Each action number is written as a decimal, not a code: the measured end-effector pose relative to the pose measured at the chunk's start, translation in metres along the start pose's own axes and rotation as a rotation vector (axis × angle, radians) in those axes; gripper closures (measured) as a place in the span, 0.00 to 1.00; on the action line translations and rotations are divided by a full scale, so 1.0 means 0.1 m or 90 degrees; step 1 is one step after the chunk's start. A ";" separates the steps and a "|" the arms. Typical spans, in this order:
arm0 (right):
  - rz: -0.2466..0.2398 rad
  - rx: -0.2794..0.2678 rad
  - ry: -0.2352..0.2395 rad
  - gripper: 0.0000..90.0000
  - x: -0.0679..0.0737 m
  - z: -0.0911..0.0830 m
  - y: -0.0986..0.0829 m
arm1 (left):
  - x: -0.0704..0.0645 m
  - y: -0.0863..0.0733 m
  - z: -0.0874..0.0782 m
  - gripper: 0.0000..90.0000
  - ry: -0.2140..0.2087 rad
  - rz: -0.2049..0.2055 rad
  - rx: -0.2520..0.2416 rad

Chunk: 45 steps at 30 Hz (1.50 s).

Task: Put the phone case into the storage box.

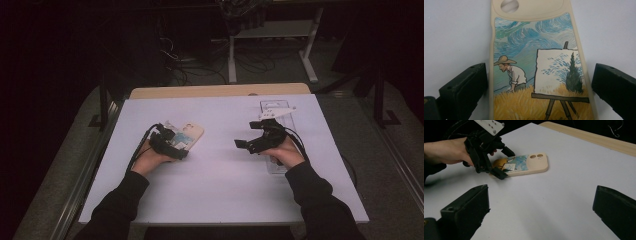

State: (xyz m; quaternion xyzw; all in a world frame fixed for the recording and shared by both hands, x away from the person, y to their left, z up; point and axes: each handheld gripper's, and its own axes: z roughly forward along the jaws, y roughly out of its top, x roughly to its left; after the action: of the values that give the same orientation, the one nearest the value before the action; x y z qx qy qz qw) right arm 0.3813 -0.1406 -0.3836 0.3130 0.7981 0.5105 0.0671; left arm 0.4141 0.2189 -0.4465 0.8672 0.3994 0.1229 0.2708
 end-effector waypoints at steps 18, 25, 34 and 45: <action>0.002 0.000 0.000 0.00 0.00 0.00 0.00 | -0.03 -0.01 -0.04 0.09 0.014 0.002 -0.005; 0.001 0.000 -0.001 0.00 0.00 0.00 0.00 | -0.04 -0.01 -0.04 0.12 0.009 -0.019 -0.011; 0.003 0.000 0.000 0.00 0.00 0.00 0.00 | 0.00 -0.01 -0.06 0.13 0.002 -0.006 -0.006; 0.004 -0.001 0.000 0.00 -0.01 0.00 0.00 | 0.03 0.02 -0.15 0.13 -0.030 -0.004 -0.022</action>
State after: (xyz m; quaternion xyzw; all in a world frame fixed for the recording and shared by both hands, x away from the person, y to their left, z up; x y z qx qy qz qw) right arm 0.3819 -0.1414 -0.3837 0.3156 0.7966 0.5113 0.0660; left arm 0.4109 0.2256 -0.4324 0.8636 0.3936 0.1083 0.2959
